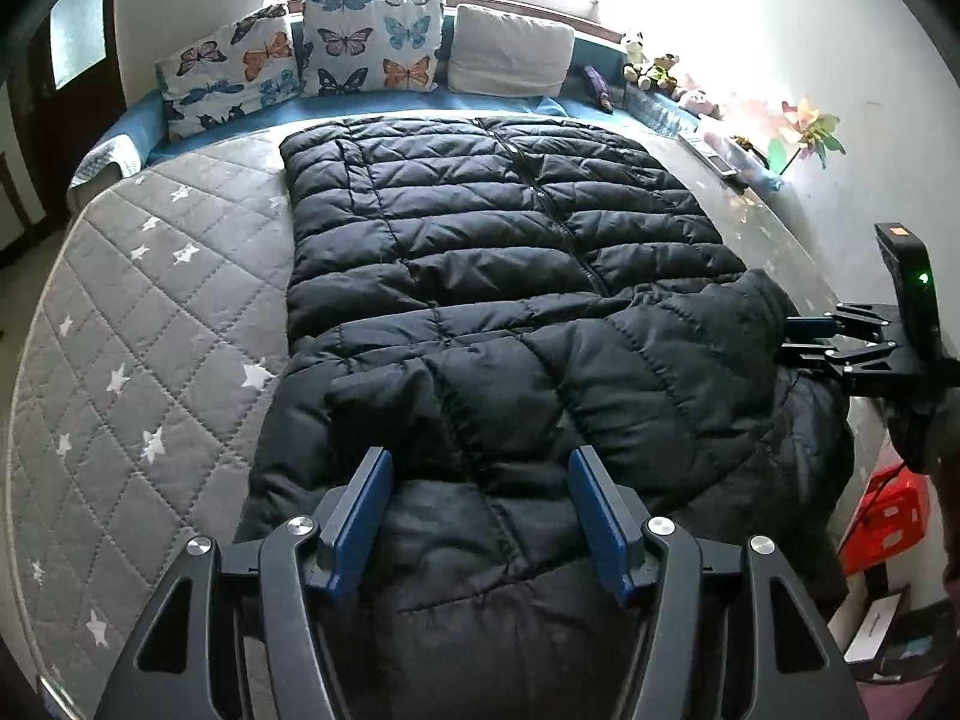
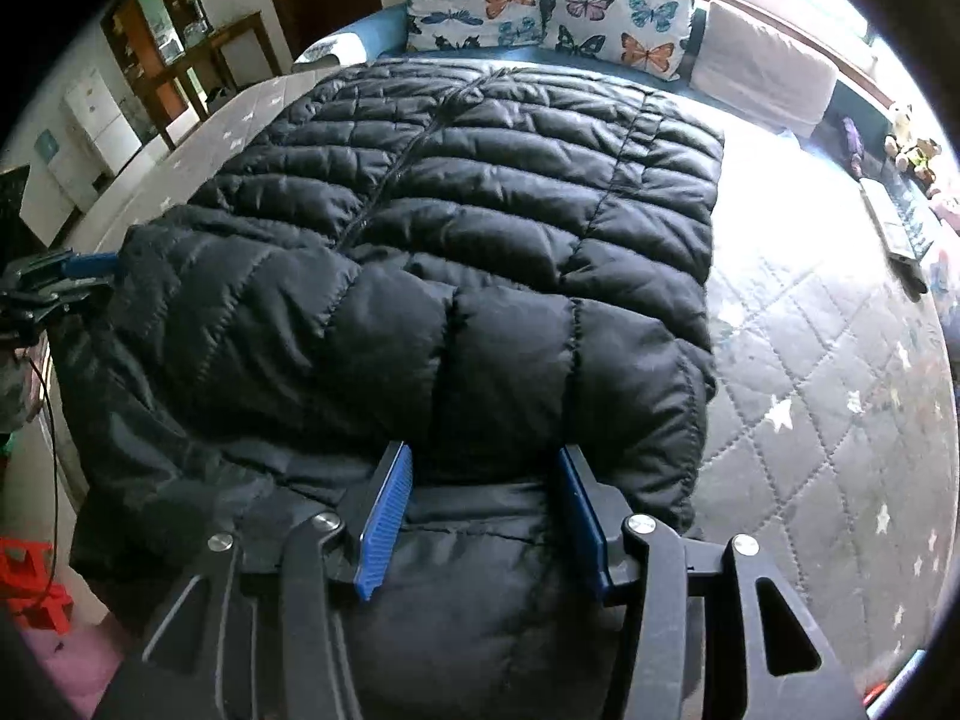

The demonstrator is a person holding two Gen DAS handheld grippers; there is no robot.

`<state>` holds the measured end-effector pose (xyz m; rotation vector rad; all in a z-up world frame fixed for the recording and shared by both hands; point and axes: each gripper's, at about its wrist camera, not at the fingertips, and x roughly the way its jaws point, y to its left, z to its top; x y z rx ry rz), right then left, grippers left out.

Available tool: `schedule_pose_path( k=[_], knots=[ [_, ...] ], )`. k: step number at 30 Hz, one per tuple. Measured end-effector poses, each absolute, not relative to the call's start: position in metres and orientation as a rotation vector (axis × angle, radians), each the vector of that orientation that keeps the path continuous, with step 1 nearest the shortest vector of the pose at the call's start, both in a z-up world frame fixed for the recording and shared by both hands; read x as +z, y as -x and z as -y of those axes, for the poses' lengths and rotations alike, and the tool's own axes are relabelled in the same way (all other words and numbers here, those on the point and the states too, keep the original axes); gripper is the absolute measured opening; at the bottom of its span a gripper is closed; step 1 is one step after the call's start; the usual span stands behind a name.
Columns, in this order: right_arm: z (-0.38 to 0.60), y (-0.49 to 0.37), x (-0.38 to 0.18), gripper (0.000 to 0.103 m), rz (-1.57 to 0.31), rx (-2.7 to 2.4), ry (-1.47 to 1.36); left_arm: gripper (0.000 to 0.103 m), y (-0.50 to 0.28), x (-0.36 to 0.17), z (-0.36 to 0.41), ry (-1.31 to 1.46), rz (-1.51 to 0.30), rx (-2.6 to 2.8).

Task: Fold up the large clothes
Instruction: 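Release the jacket and smooth the folded stack with both tools open, then move both open tools to the end of the folded jacket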

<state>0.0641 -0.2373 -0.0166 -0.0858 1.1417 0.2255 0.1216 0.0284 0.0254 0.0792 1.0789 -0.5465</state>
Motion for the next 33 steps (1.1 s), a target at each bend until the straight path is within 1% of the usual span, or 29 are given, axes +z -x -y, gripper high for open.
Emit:
schedule_pose_path(
  k=[6, 11, 12, 16, 18, 24, 28, 31, 33],
  knots=[
    [0.226, -0.033, 0.013, 0.054, -1.036, 0.231, 0.17, 0.065, -0.104, 0.049, -0.042, -0.052, -1.049, -0.555],
    [0.226, -0.033, 0.029, 0.055, -1.03, 0.246, 0.14, 0.066, -0.108, 0.073, -0.054, -0.01, -1.03, -0.543],
    [0.228, -0.037, 0.034, 0.055, -1.034, 0.246, 0.128, 0.067, -0.112, 0.079, -0.056, -0.005, -1.031, -0.54],
    [0.239, -0.057, 0.058, 0.055, -1.025, 0.262, 0.056, 0.069, -0.136, 0.104, -0.058, -0.039, -1.03, -0.505],
    [0.247, -0.069, 0.069, 0.055, -1.015, 0.259, 0.034, 0.071, -0.153, 0.114, -0.06, -0.048, -1.034, -0.499],
    [0.269, -0.104, 0.098, 0.055, -0.963, 0.192, 0.004, 0.071, -0.199, 0.124, -0.07, -0.041, -1.076, -0.439],
    [0.283, -0.131, 0.112, 0.056, -0.988, 0.18, -0.044, 0.071, -0.238, 0.141, -0.068, -0.039, -1.102, -0.429],
    [0.293, -0.155, 0.127, 0.056, -0.998, 0.162, -0.064, 0.072, -0.267, 0.154, -0.062, -0.089, -1.092, -0.41],
    [0.301, -0.171, 0.133, 0.063, -1.012, 0.16, -0.082, 0.075, -0.293, 0.157, -0.06, -0.102, -1.107, -0.405]
  ],
)
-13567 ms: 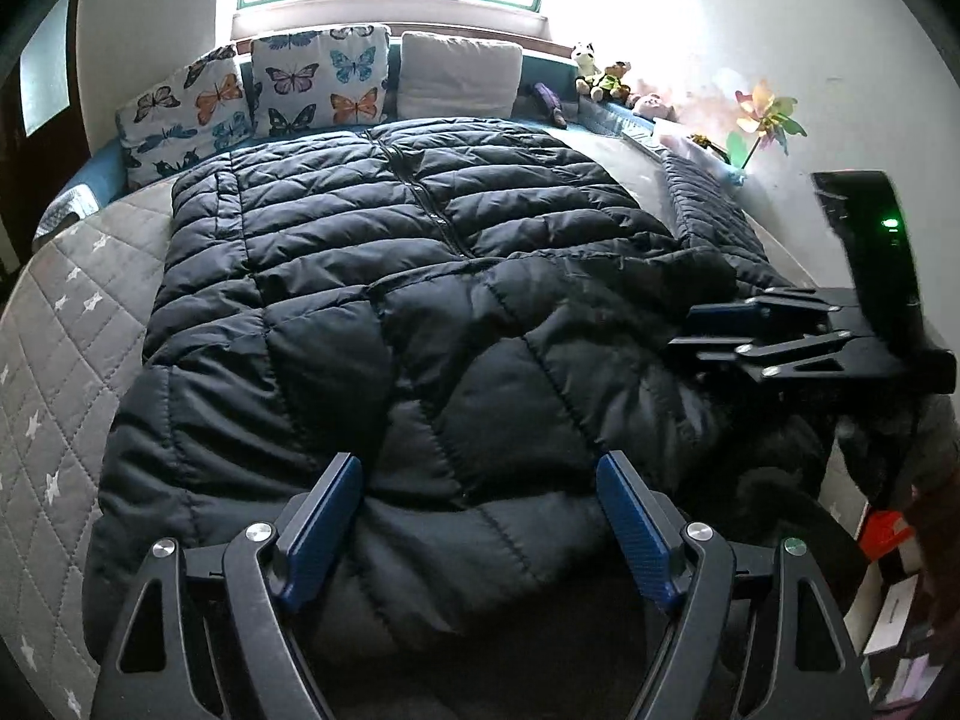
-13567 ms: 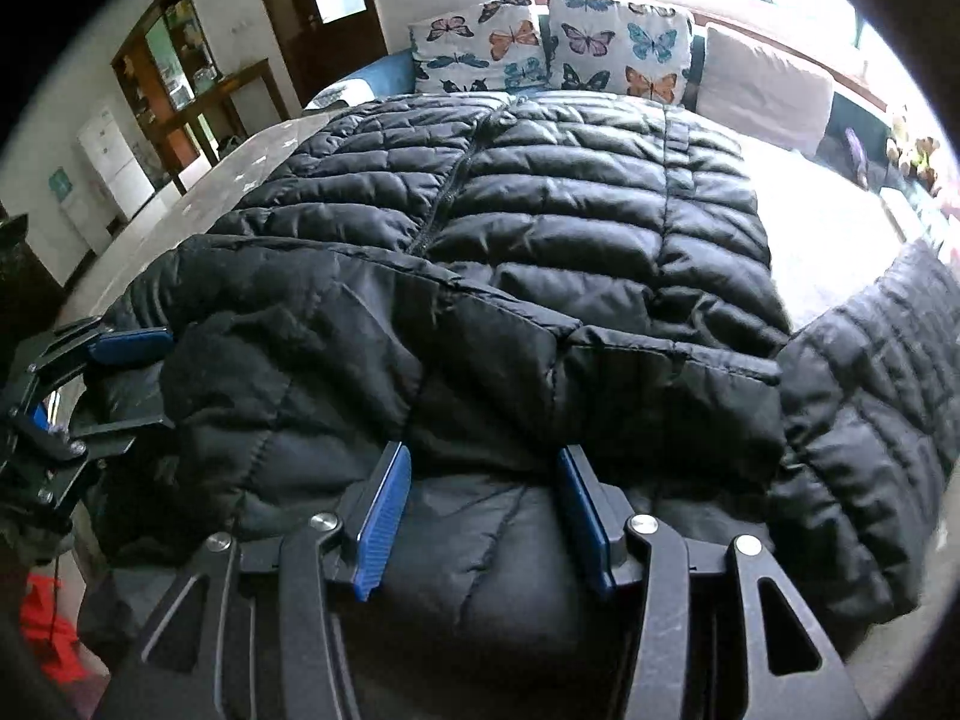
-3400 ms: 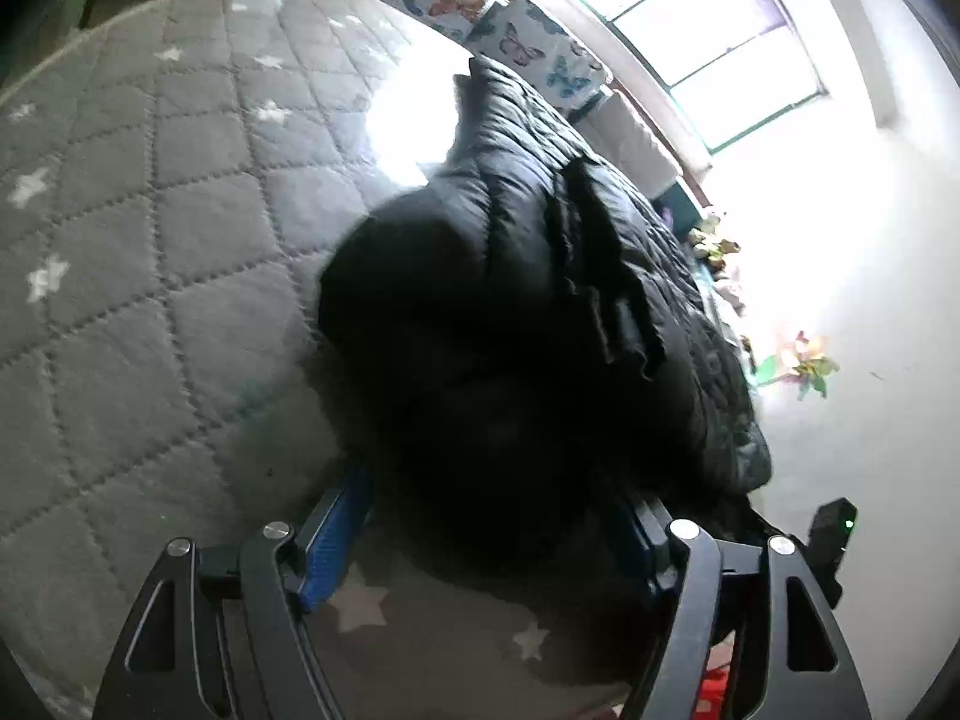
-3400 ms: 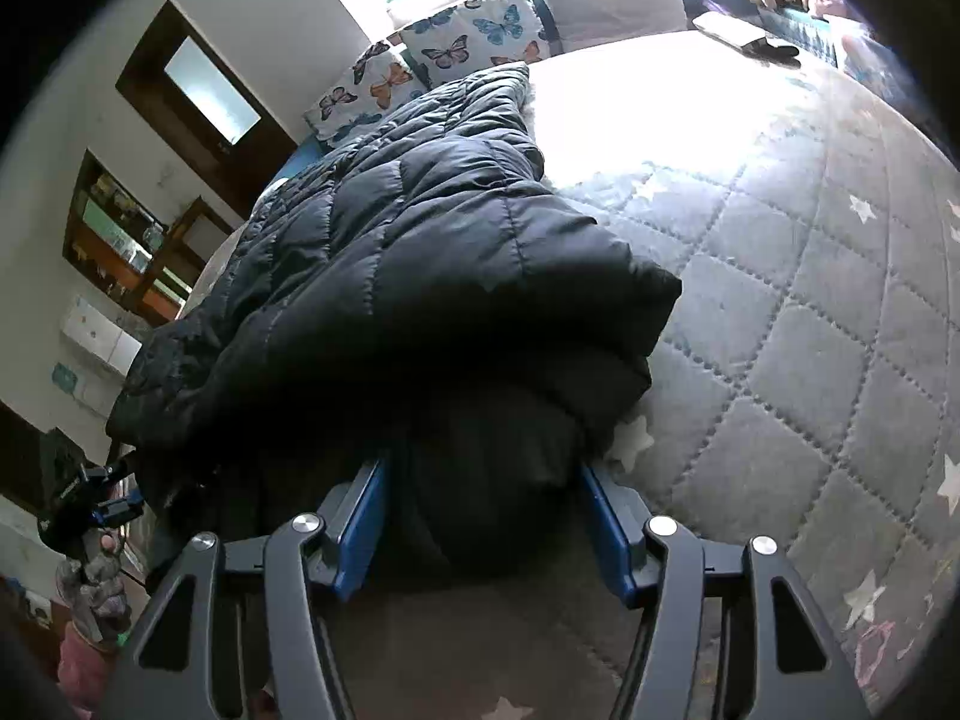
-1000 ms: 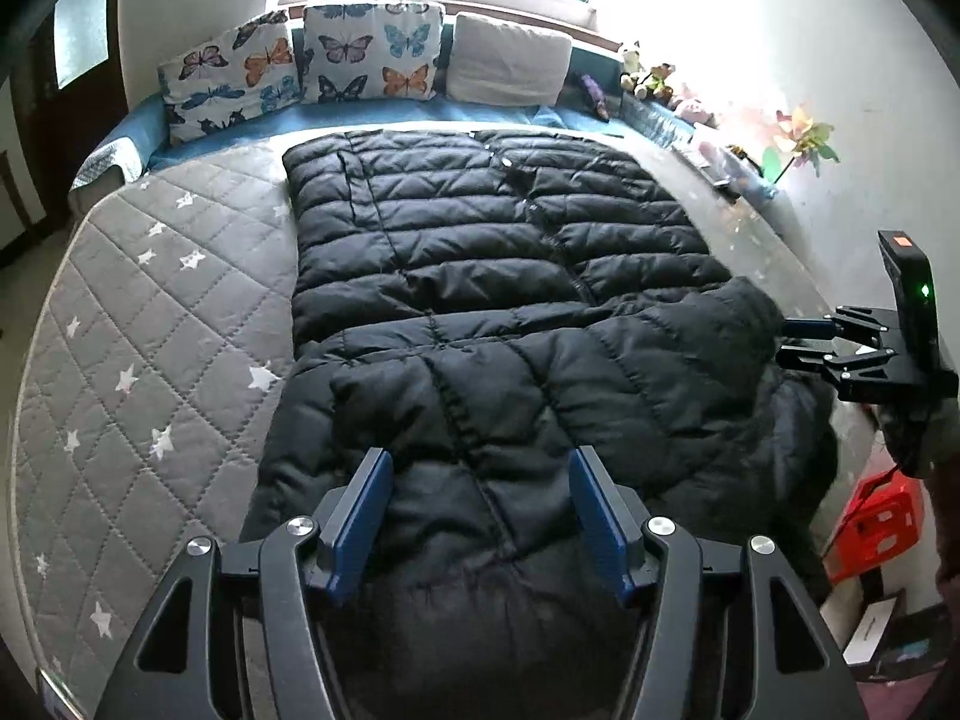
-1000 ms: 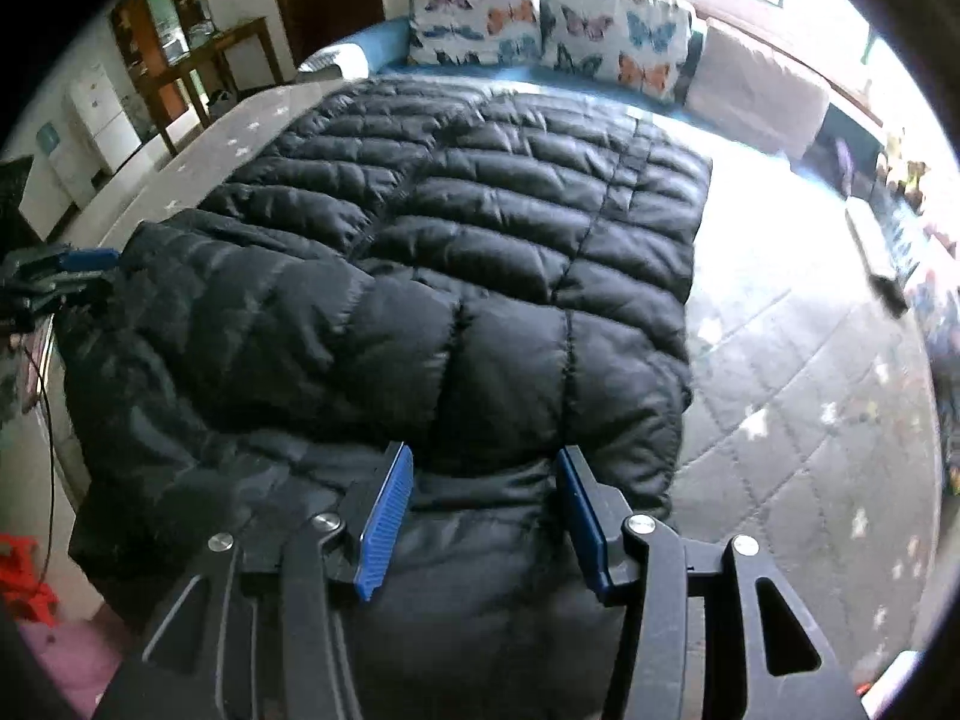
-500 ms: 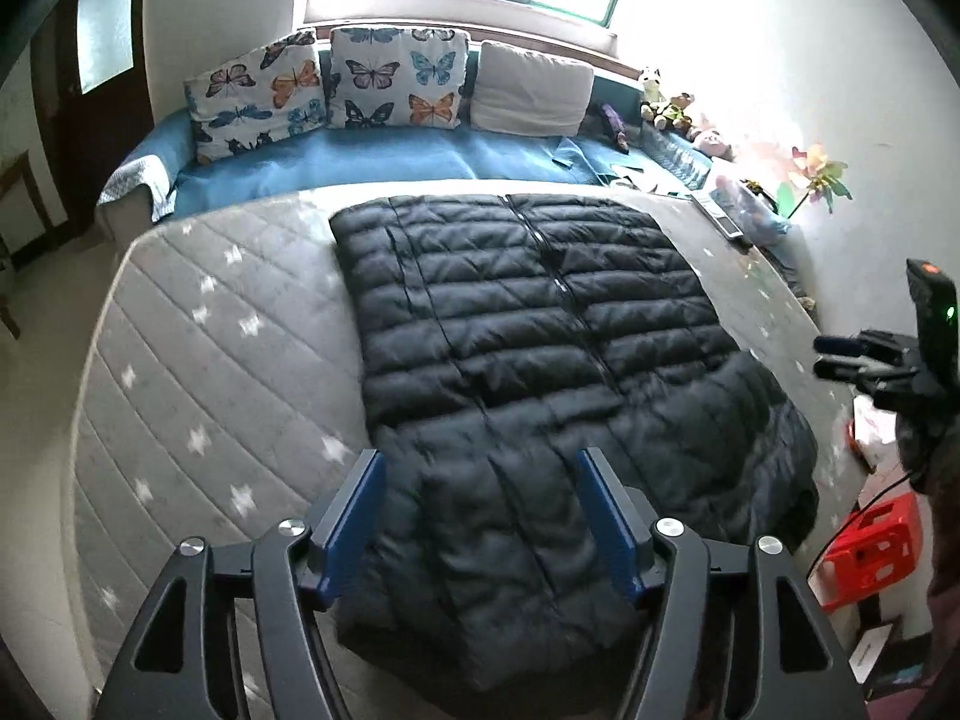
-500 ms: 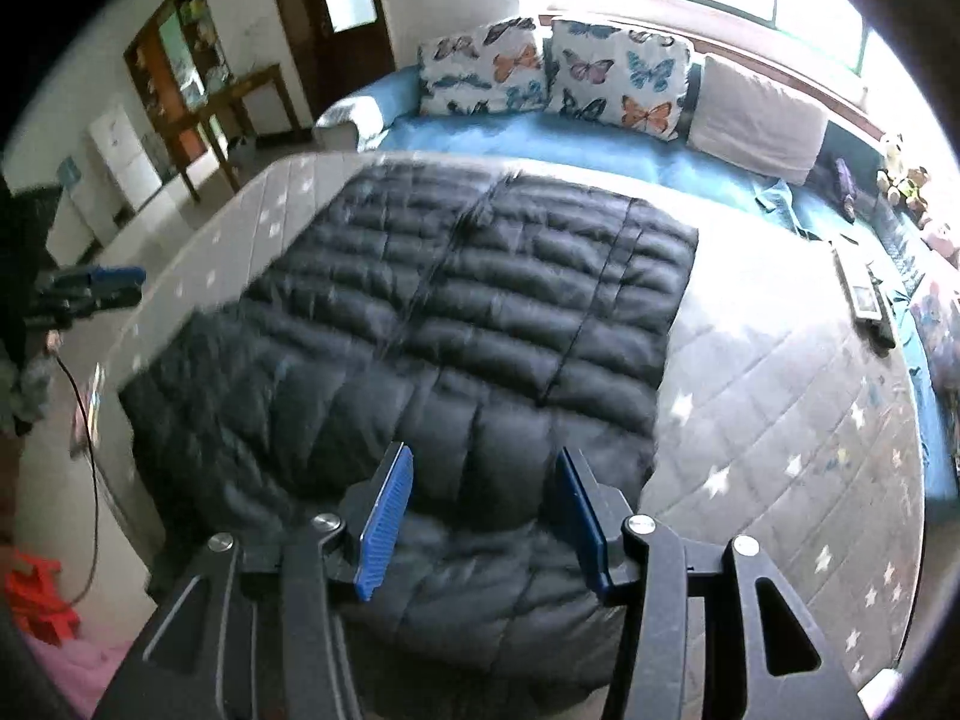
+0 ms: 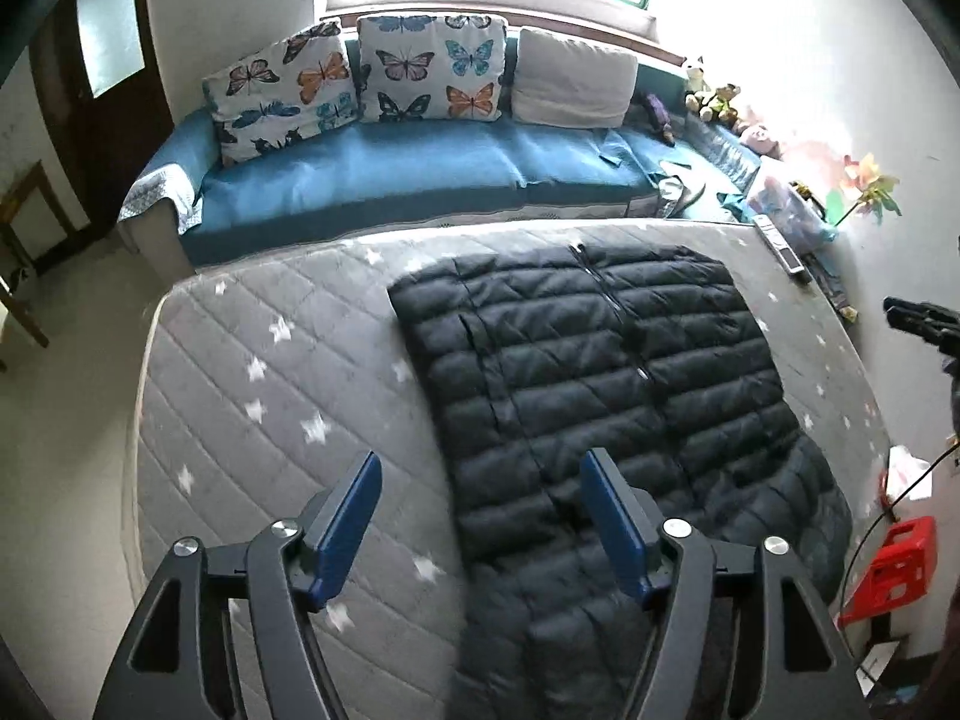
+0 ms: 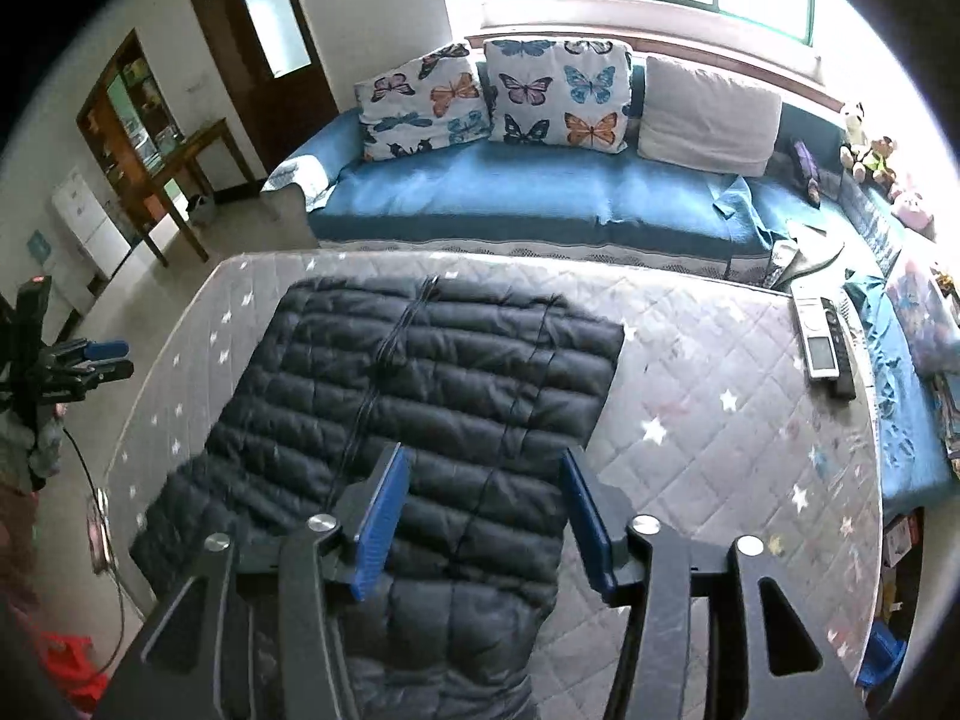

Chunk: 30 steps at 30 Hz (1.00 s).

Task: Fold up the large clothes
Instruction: 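Move both open tools to the end of the folded jacket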

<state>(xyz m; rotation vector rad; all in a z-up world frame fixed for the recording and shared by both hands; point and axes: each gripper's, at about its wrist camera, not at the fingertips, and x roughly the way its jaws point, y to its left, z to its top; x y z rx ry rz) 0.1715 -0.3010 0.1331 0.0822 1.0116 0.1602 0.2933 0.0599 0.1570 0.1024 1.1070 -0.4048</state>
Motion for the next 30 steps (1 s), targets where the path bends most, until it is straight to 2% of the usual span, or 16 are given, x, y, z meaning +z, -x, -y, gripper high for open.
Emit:
schedule_pose_path(
  k=[4, 10, 17, 30],
  knots=[
    [0.317, -0.207, 0.121, 0.067, -1.042, 0.093, -0.079, 0.075, -0.344, 0.142, -0.057, -0.111, -1.148, -0.372],
    [0.343, -0.249, 0.055, 0.067, -1.109, 0.075, -0.186, 0.075, -0.405, 0.076, -0.063, 0.004, -1.235, -0.365],
    [0.378, -0.28, -0.016, 0.067, -1.134, 0.053, -0.357, 0.075, -0.445, 0.009, -0.076, 0.168, -1.253, -0.386],
    [0.398, -0.317, -0.063, 0.068, -1.074, 0.152, -0.519, 0.075, -0.489, -0.048, -0.07, 0.317, -1.275, -0.415]
  ],
)
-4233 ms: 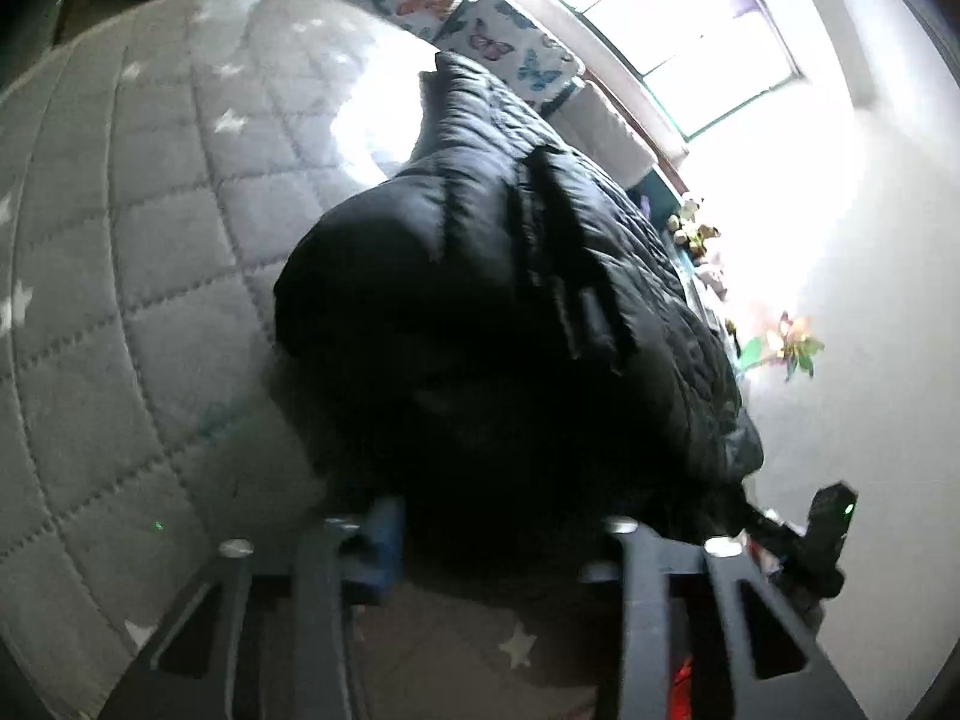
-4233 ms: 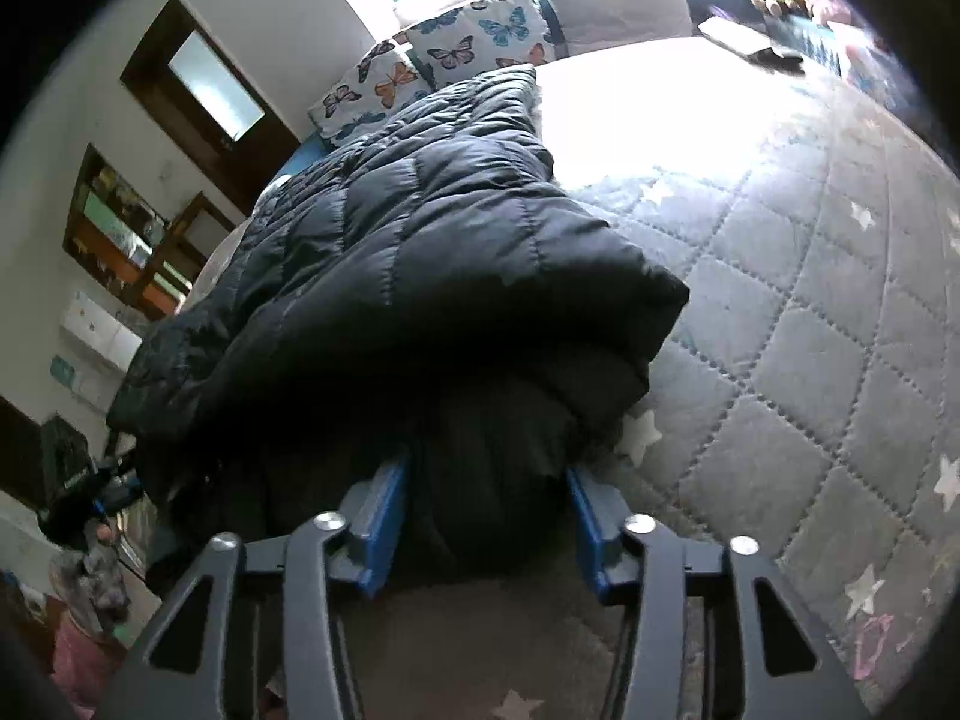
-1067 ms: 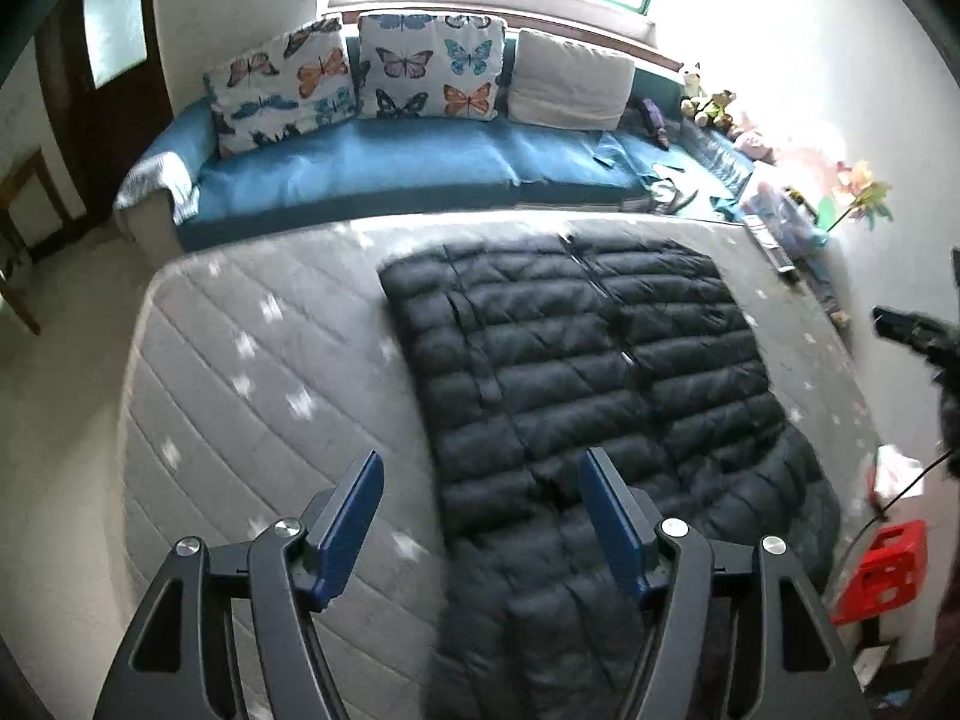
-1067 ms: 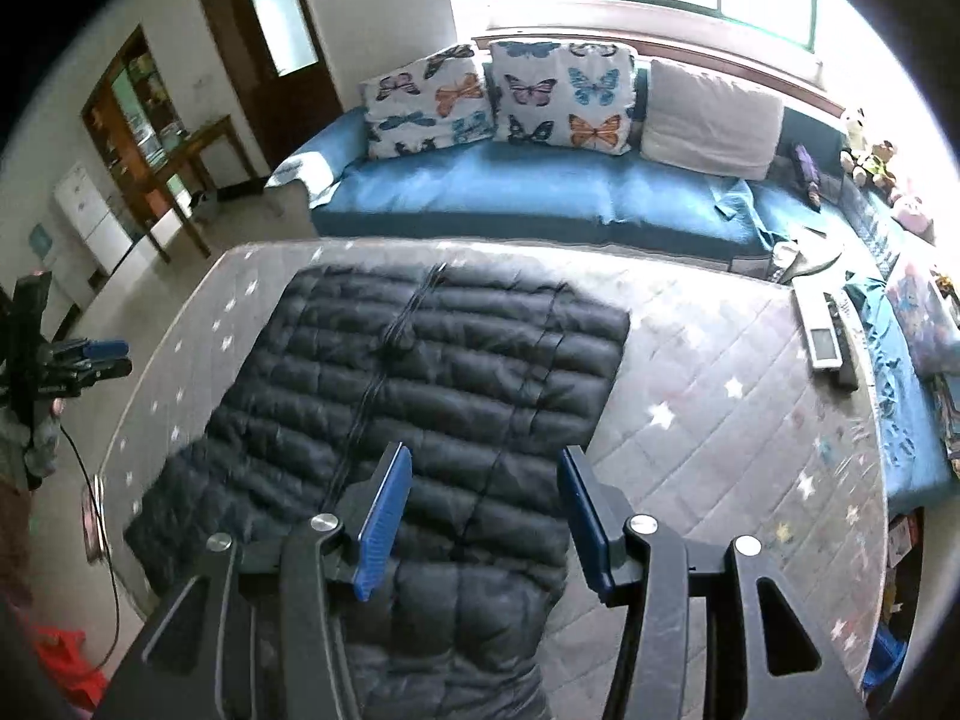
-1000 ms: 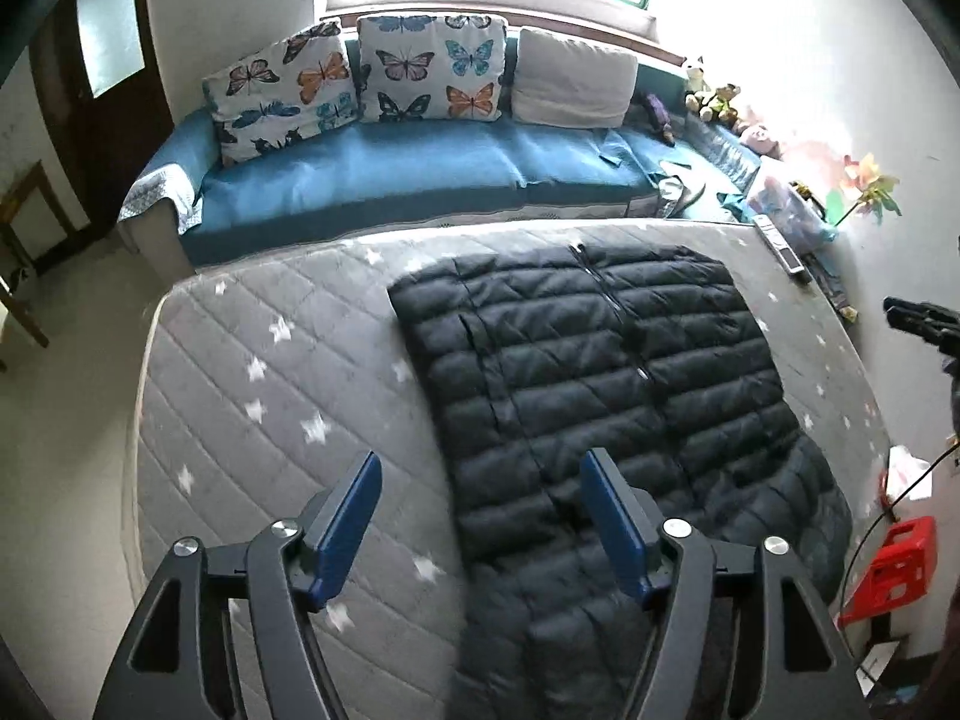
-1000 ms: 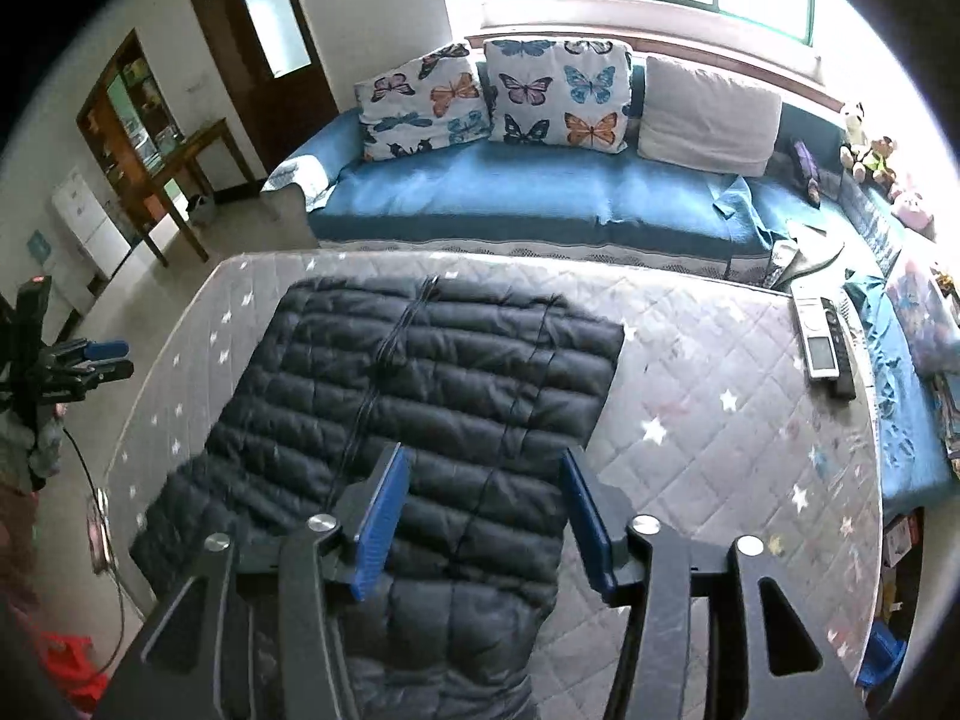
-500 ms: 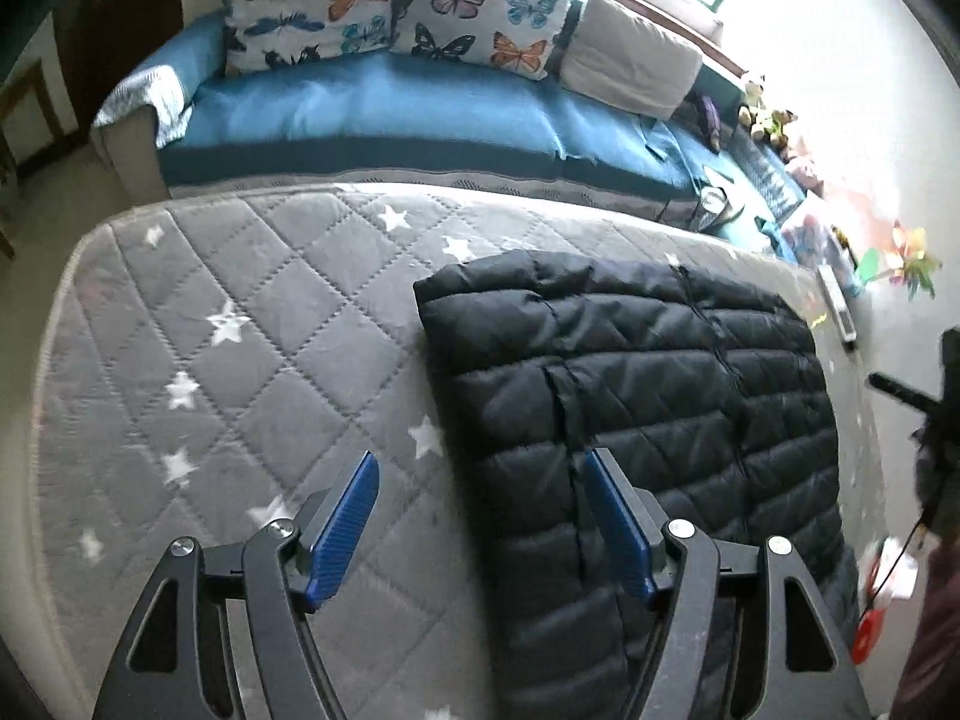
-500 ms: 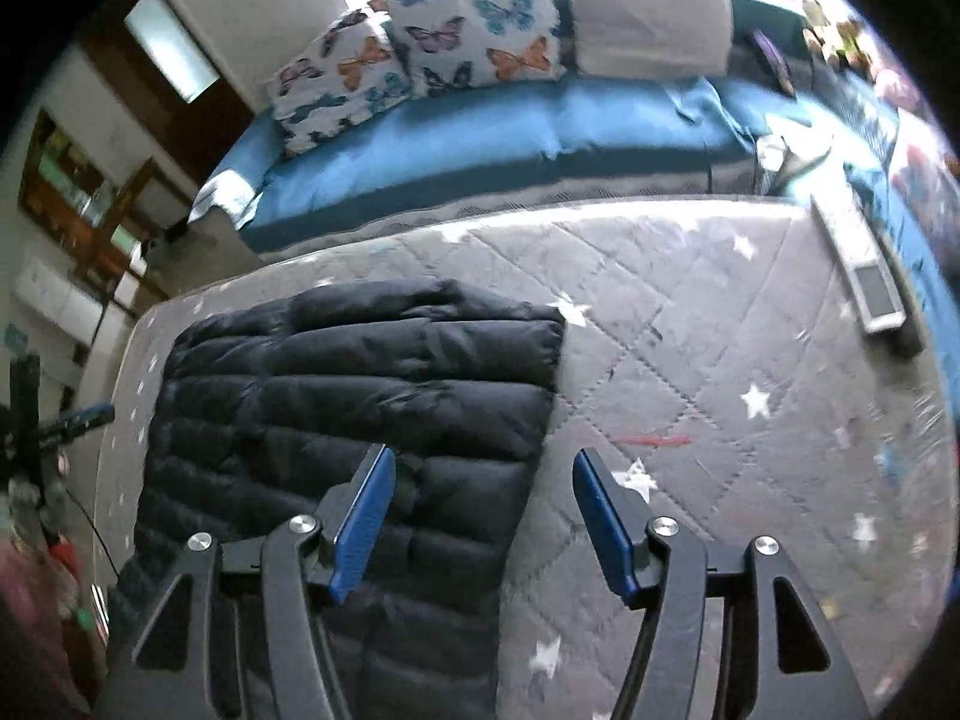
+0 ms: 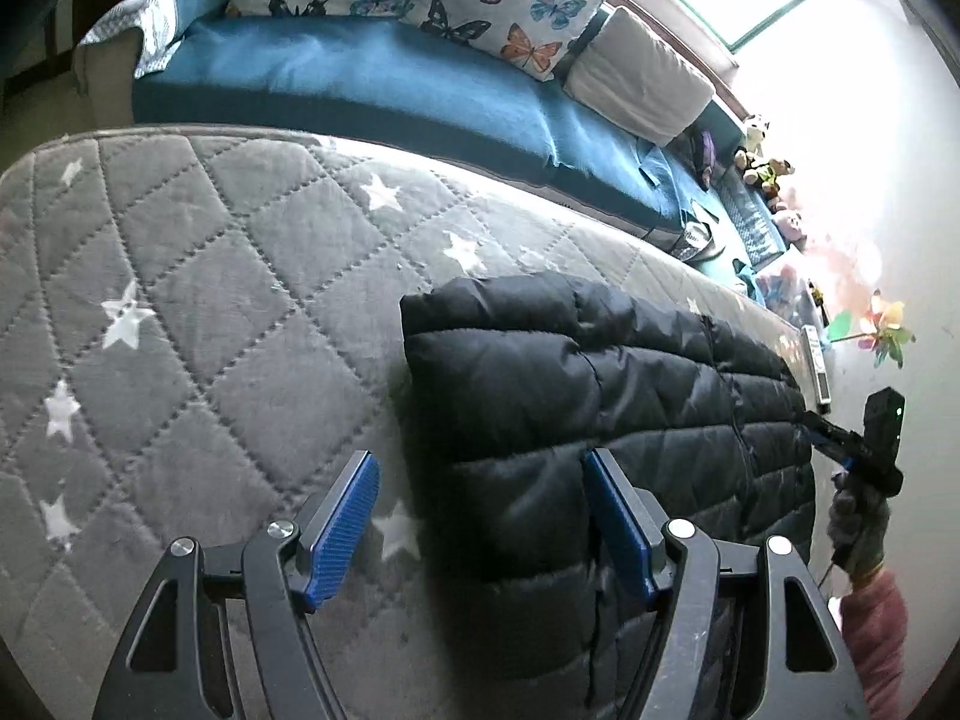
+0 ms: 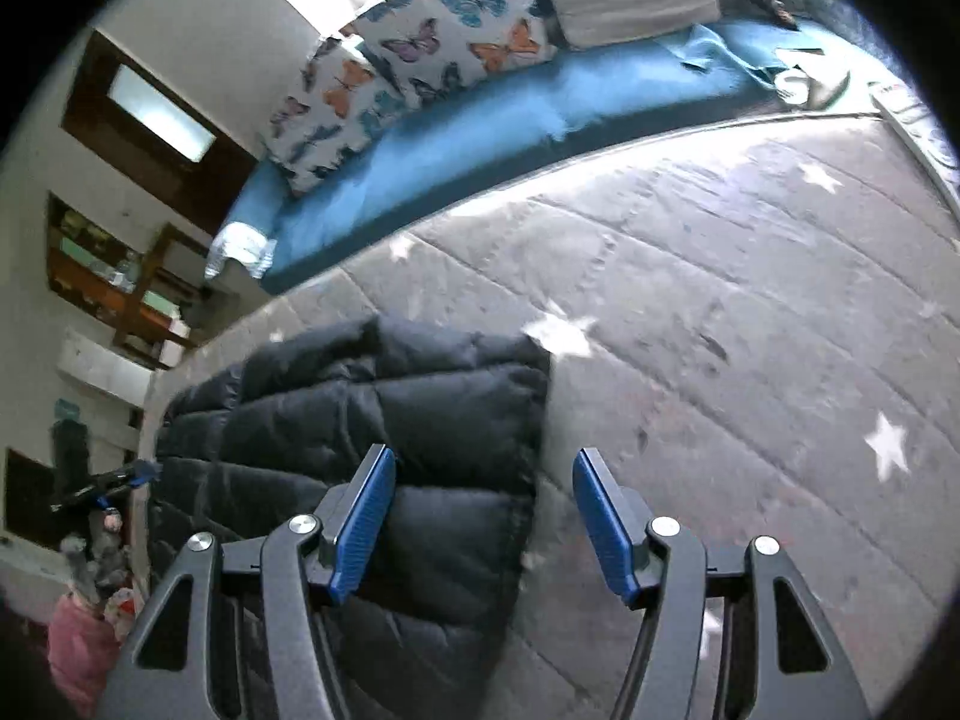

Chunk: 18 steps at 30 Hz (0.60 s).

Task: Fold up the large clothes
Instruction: 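Move both open tools to the end of the folded jacket, then grasp the jacket end with both tools and lift it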

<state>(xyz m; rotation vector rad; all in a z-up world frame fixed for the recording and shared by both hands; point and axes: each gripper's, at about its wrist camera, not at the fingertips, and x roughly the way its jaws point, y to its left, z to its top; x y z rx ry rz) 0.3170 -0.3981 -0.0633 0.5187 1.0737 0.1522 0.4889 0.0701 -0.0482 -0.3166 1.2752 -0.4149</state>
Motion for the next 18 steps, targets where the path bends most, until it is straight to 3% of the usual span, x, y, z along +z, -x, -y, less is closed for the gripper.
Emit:
schedule_pose_path(
  k=[8, 10, 11, 14, 16, 18],
  knots=[
    [0.391, -0.321, -0.064, 0.068, -1.035, 0.22, -0.549, 0.073, -0.503, -0.06, -0.068, 0.435, -1.232, -0.449],
    [0.389, -0.321, -0.065, 0.061, -1.038, 0.209, -0.537, 0.069, -0.504, -0.061, -0.059, 0.435, -1.221, -0.483],
    [0.389, -0.321, -0.065, 0.053, -1.043, 0.198, -0.539, 0.066, -0.503, -0.06, -0.055, 0.41, -1.217, -0.475],
    [0.387, -0.319, -0.067, 0.036, -1.057, 0.195, -0.56, 0.043, -0.5, -0.057, -0.043, 0.359, -1.211, -0.456],
    [0.386, -0.316, -0.062, 0.03, -1.048, 0.195, -0.558, 0.025, -0.496, -0.053, -0.041, 0.369, -1.205, -0.458],
    [0.383, -0.311, -0.051, 0.026, -1.024, 0.205, -0.55, 0.019, -0.49, -0.042, -0.04, 0.364, -1.181, -0.458]
  ],
)
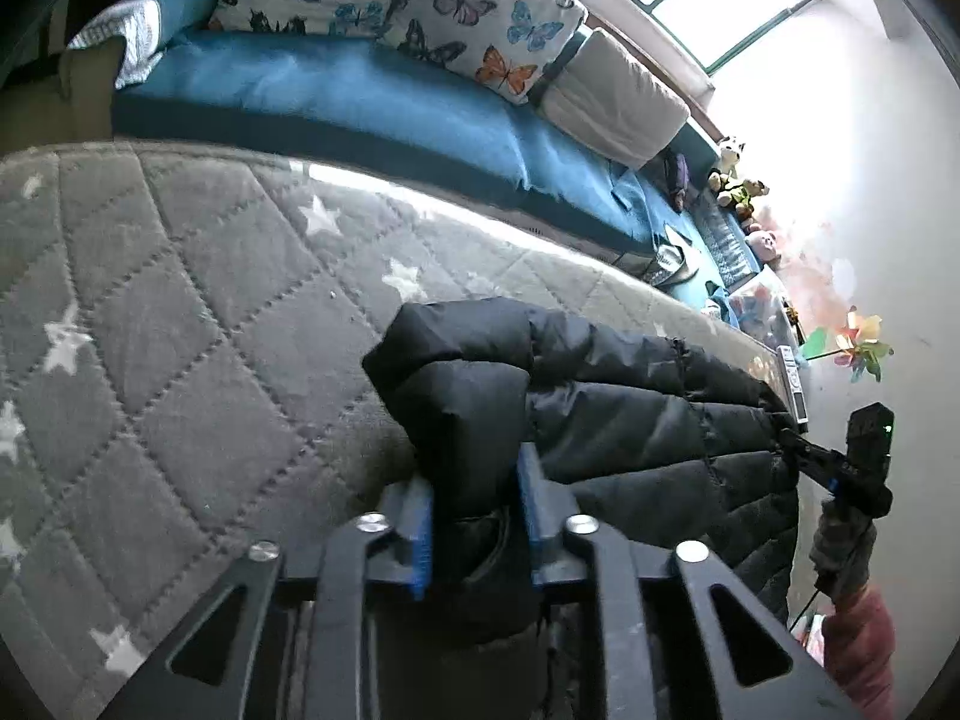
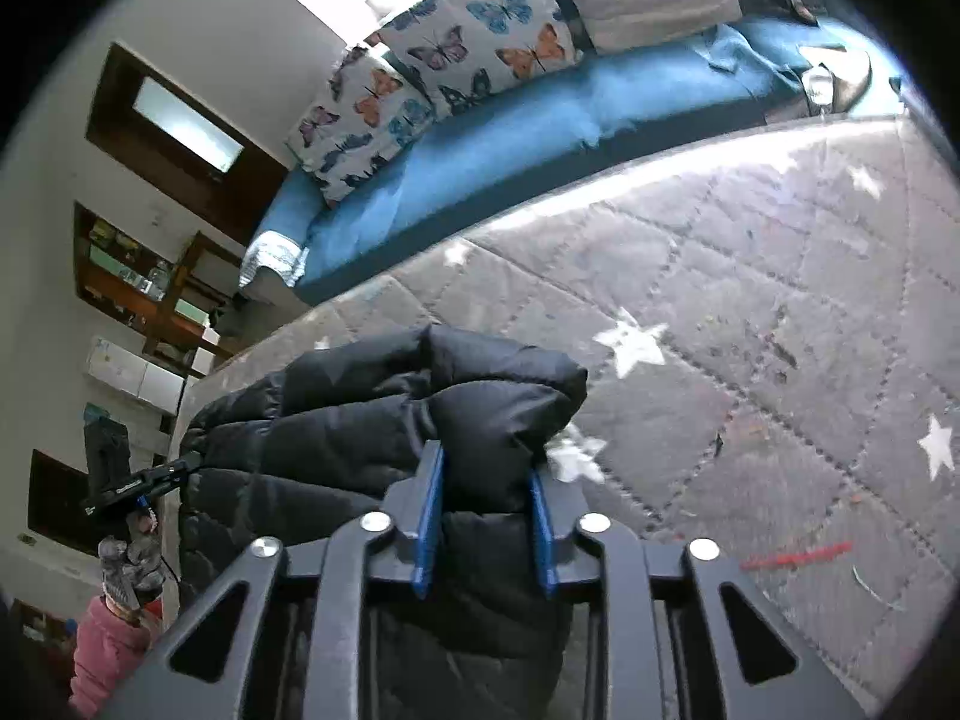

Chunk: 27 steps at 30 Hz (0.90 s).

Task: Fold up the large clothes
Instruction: 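Grasp the jacket end with both tools and lift it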

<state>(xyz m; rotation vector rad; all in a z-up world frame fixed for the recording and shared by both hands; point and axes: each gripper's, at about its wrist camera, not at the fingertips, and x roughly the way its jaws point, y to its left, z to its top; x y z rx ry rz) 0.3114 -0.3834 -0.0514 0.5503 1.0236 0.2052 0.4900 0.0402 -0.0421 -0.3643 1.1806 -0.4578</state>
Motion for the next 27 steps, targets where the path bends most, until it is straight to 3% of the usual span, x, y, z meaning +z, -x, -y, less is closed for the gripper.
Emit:
schedule_pose_path(
  k=[11, 27],
  knots=[
    [0.348, -0.249, 0.05, 0.019, -0.91, 0.314, -0.379, 0.015, -0.42, 0.068, -0.037, 0.308, -1.034, -0.56],
    [0.317, -0.151, 0.114, 0.018, -0.777, 0.367, -0.23, 0.015, -0.264, 0.162, -0.085, 0.26, -0.909, -0.598]
  ],
)
